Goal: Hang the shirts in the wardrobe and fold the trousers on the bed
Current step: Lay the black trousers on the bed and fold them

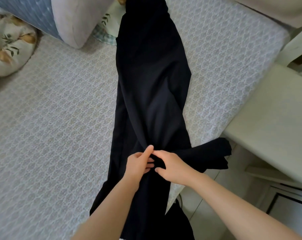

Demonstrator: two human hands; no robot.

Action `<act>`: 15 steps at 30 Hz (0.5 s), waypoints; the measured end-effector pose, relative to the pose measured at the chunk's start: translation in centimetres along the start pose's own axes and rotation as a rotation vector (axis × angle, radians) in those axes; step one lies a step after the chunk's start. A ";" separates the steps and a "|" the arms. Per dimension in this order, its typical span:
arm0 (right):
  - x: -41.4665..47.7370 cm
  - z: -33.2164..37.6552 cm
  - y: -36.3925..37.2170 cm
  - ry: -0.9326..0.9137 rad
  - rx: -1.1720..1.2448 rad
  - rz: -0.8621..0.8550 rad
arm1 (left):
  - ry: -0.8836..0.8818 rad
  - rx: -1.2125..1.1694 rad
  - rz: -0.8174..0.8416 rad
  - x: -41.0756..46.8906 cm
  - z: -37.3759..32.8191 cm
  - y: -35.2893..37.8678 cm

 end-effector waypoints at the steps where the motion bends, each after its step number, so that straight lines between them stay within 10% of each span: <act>1: -0.3 -0.5 -0.3 0.005 0.005 -0.040 | -0.014 -0.020 0.002 0.3 0.2 0.8; 9: -3.7 -7.4 -3.4 0.209 -0.682 -0.240 | -0.080 -0.302 0.026 2.0 -0.3 -0.2; 15: -5.5 -6.8 -3.6 0.266 -0.470 -0.179 | -0.047 -0.440 0.088 1.4 1.3 -2.6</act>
Point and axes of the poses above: each hand's wrist, its own x-axis towards the middle knuckle, its own y-axis out of the palm, z = x × y, the point moved 4 cm from there along x, towards the middle knuckle, and after that the axes turned 5 degrees about -x, right-handed, at the moved point
